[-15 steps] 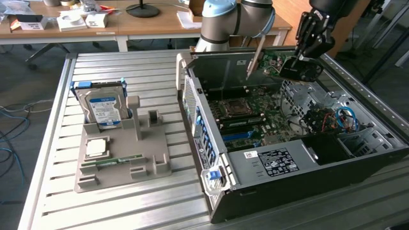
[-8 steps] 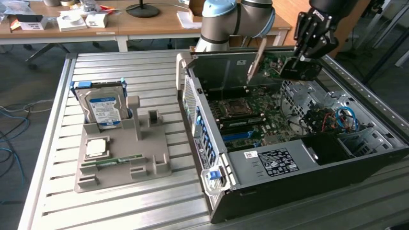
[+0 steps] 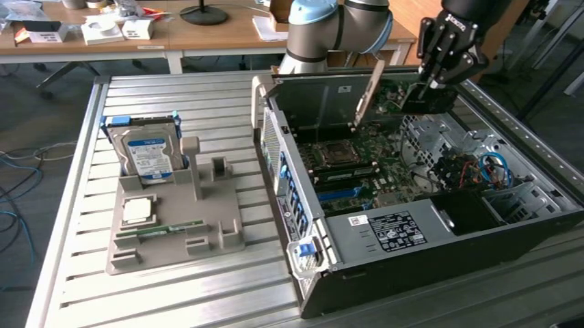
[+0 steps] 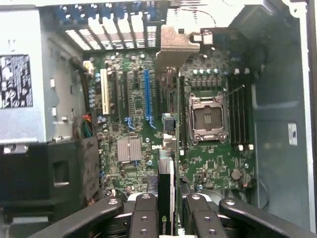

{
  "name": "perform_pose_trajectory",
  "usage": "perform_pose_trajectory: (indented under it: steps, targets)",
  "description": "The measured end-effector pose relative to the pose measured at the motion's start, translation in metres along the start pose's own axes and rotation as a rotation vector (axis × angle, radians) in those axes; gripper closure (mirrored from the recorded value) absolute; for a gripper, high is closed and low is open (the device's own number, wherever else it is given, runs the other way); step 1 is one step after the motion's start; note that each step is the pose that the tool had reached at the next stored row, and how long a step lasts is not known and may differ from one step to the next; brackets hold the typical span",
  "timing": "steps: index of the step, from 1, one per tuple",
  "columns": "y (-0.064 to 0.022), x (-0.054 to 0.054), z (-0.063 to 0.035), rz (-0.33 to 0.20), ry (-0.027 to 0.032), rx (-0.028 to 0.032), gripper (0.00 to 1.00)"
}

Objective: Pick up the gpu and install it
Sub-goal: 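Insert the gpu into the slot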

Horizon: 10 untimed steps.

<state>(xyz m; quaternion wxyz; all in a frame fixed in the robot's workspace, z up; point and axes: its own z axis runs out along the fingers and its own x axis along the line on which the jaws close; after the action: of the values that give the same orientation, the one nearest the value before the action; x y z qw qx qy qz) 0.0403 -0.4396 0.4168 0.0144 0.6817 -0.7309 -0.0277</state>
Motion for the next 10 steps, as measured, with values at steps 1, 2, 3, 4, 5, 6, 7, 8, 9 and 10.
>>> perform_pose_trajectory:
  steps: [1,2,3,4,5,6,7,8,9,10]
  targets:
    - [0.0000,0.0000,0.0000,-0.008,0.0020,0.0000,0.73]
    - [0.0000,0.0000,0.0000,-0.010,0.0024,-0.0001,0.73]
    - [0.0000,0.0000,0.0000,-0.010,0.0024,0.0000,0.73]
    - [0.0000,0.0000,0.0000,-0.011,0.0024,0.0000,0.73]
    - [0.0000,0.0000,0.0000,-0.011,0.0022,0.0000,0.73]
    - [0.0000,0.0000,0.0001,-0.011,0.0019,0.0000,0.73]
    - [0.0000,0.0000,0.0001,-0.011,0.0019,0.0000,0.73]
    - [0.0000,0.0000,0.0001,-0.011,0.0018,0.0001,0.73]
    - [0.0000,0.0000,0.0001,-0.011,0.0018,0.0001,0.73]
    - [0.0000,0.0000,0.0001,-0.011,0.0018,0.0001,0.73]
